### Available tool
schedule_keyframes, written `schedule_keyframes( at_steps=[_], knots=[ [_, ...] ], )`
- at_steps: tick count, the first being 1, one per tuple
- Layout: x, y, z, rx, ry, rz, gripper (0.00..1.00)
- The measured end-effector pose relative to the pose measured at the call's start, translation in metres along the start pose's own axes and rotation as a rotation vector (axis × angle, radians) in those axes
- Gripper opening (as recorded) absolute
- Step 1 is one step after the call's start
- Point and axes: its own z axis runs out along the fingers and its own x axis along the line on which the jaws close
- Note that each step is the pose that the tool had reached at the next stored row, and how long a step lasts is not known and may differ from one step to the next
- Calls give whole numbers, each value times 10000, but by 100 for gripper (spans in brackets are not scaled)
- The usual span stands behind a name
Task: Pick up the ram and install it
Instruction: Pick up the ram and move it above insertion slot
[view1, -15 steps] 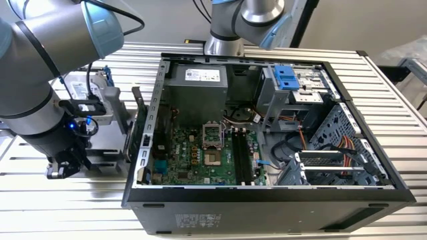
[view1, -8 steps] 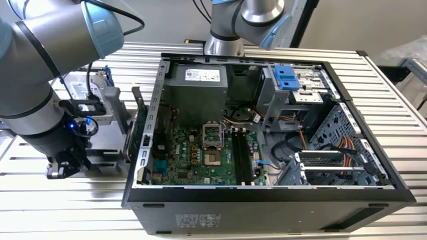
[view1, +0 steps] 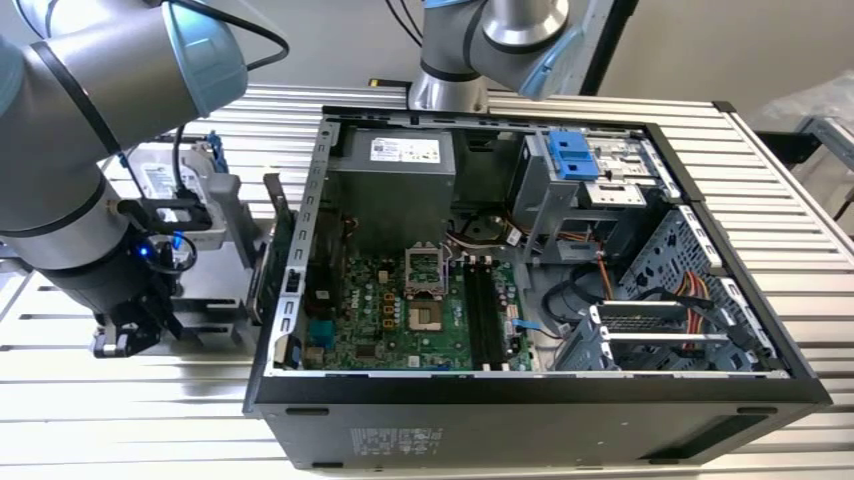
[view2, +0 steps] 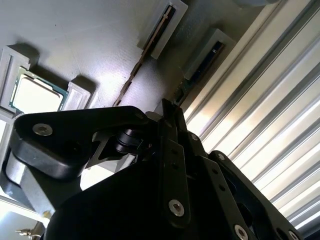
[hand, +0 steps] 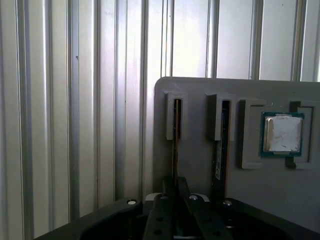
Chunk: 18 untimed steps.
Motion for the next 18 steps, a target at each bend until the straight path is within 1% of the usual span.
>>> schedule_keyframes(
  at_steps=[5, 15, 18],
  knots=[
    [-2, 0, -30, -1, 2, 0, 0],
    [-2, 0, -33, -2, 1, 0, 0],
    [-2, 0, -47, -5, 5, 1, 0]
  ],
)
